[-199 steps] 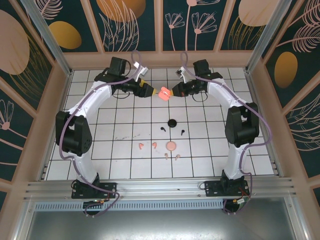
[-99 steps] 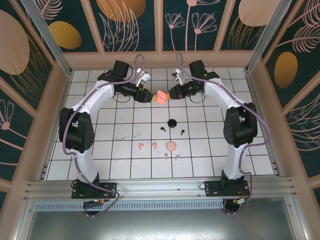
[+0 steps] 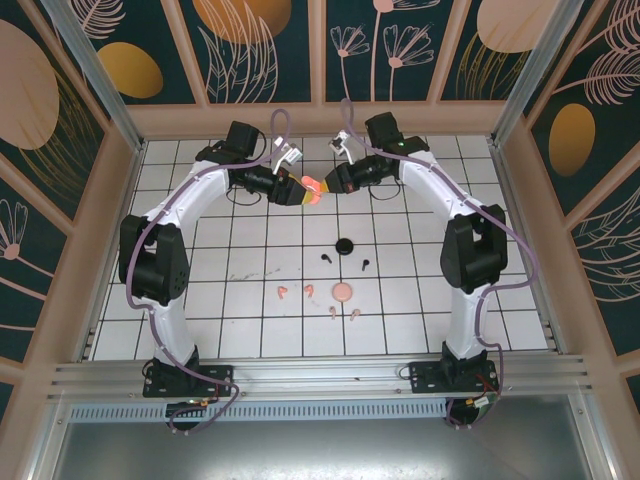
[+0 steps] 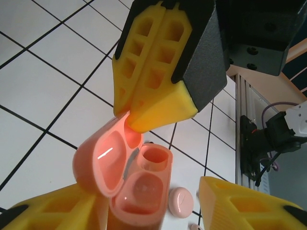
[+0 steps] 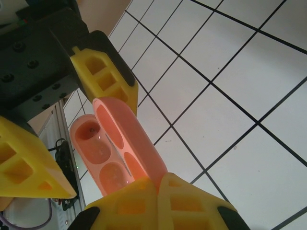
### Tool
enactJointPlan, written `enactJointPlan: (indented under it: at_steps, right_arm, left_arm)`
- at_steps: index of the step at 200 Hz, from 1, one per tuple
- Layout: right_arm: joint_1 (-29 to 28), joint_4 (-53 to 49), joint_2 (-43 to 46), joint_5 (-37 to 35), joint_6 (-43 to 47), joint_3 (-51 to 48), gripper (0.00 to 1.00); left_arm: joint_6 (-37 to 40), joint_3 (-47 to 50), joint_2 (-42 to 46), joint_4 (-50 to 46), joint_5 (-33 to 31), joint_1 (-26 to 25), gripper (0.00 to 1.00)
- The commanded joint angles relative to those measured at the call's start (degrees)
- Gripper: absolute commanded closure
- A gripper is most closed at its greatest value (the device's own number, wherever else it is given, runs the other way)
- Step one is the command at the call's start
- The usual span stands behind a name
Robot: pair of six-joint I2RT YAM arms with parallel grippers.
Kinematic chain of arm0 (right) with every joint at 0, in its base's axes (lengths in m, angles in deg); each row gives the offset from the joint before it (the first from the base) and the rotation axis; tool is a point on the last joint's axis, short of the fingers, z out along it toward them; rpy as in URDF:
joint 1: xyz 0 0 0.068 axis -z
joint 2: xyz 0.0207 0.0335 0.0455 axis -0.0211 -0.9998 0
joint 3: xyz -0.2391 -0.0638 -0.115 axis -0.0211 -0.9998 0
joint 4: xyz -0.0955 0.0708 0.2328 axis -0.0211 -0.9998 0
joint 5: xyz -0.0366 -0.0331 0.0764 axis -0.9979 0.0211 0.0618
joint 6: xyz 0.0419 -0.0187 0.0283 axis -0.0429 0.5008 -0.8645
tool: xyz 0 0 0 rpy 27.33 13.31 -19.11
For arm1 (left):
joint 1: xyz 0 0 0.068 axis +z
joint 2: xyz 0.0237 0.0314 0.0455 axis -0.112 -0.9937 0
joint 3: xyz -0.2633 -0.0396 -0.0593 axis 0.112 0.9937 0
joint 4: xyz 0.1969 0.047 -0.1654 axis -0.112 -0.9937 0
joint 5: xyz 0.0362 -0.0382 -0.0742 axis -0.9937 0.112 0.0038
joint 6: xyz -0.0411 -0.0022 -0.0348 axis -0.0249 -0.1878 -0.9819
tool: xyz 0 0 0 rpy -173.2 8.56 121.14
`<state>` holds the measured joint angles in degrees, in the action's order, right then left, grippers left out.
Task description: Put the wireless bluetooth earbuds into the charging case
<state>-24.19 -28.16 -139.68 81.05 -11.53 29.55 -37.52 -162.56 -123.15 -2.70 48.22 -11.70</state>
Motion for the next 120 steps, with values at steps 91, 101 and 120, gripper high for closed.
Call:
enactJointPlan:
  at_steps: [91,101,120]
  right_arm:
    - [-0.41,-0.67,-1.33,0.87,-0.32,2.35,1.0]
    - [-0.4,-0.58,-1.36,0.79,-0.41,2.44,1.0]
    - [-0.4,-0.24,-1.36,0.71,-0.66,2.53,1.0]
  left_arm:
    - [2.58,-0.89,-0.92,-2.26,2.91,-0.41,0.69]
    - [2.68,-0.95,-0.95,-2.43,2.92,-0.37,0.72]
    - [2.84,-0.88,-0.97,-2.61,3.09,-0.41,0.75]
